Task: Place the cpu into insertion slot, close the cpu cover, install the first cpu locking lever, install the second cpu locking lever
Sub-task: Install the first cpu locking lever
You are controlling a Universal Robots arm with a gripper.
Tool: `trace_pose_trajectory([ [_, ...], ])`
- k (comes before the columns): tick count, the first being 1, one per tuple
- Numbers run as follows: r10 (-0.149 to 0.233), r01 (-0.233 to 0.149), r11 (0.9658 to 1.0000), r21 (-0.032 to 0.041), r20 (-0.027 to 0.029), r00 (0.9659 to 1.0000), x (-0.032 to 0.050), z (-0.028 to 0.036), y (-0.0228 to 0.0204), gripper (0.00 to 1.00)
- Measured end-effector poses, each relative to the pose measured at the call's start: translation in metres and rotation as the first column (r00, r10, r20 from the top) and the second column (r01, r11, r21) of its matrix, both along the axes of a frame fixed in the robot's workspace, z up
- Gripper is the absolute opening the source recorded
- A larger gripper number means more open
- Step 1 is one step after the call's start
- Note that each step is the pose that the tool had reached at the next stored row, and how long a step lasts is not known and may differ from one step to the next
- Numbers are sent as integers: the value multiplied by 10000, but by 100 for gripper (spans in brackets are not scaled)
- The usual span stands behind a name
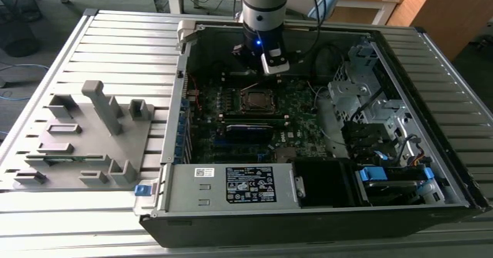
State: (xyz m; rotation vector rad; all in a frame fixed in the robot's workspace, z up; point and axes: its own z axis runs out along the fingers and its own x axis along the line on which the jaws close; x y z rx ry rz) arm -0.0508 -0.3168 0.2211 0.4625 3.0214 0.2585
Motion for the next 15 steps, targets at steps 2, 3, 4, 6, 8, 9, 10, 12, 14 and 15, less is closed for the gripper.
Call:
trace_pose_trajectory([
  [2,-245,245,9997,-1,0,9997,0,-13,0,10],
  [3,-376,376,9993,-1,0,9993,1,-20,0,10],
  [4,-505,505,9987,-1,-1,9987,1,-26,0,10],
  [6,-714,714,9975,-1,-1,9975,1,-37,1,10],
  [8,-777,777,9970,-1,-1,9970,2,-42,13,10],
  [9,-776,776,9970,-1,-1,9970,2,-42,14,10],
  [10,-775,775,9970,-1,-1,9970,2,-42,15,10],
  [12,-798,798,9968,-1,0,9968,4,-51,17,10],
  [14,-870,870,9962,-2,-1,9962,9,-64,17,10],
  [15,-915,915,9958,-2,0,9958,12,-73,17,10],
])
